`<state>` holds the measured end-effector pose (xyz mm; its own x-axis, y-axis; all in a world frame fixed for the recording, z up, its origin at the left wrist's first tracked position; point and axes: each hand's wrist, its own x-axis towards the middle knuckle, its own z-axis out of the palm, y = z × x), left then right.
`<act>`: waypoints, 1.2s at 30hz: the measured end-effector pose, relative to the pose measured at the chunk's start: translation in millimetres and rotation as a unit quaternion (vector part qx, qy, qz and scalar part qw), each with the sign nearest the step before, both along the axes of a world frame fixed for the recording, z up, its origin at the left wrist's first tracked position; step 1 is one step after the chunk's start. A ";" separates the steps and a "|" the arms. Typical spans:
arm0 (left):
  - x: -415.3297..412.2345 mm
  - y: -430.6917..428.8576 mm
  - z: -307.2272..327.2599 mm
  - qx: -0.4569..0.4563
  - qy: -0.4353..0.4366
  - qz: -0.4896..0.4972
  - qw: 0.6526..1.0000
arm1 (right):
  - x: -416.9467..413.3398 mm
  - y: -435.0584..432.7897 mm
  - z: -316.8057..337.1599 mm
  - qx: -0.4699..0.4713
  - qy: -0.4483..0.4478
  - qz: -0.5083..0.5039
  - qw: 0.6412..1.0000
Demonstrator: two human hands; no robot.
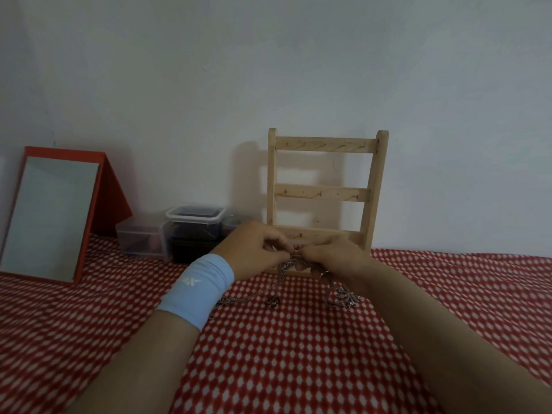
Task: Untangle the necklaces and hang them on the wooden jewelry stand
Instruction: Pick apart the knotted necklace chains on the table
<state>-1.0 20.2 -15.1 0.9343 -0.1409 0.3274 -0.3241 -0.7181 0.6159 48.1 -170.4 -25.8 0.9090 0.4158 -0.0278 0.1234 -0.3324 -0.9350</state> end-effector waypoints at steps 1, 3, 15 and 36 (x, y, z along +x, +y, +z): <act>-0.1 0.6 -1.3 0.001 0.001 0.004 1.000 | -0.1 -1.2 0.8 0.006 0.003 -0.006 1.000; 0.0 0.7 -3.6 0.014 -0.001 0.007 1.000 | 0.1 -3.0 1.6 0.005 -0.002 -0.004 1.000; -1.6 7.4 2.6 0.088 0.060 -0.016 0.994 | 18.8 10.5 -12.0 -0.100 0.025 -0.007 0.995; -2.2 6.5 -2.0 0.175 0.201 -0.038 0.963 | 0.3 -15.5 16.7 -0.320 0.002 0.097 0.943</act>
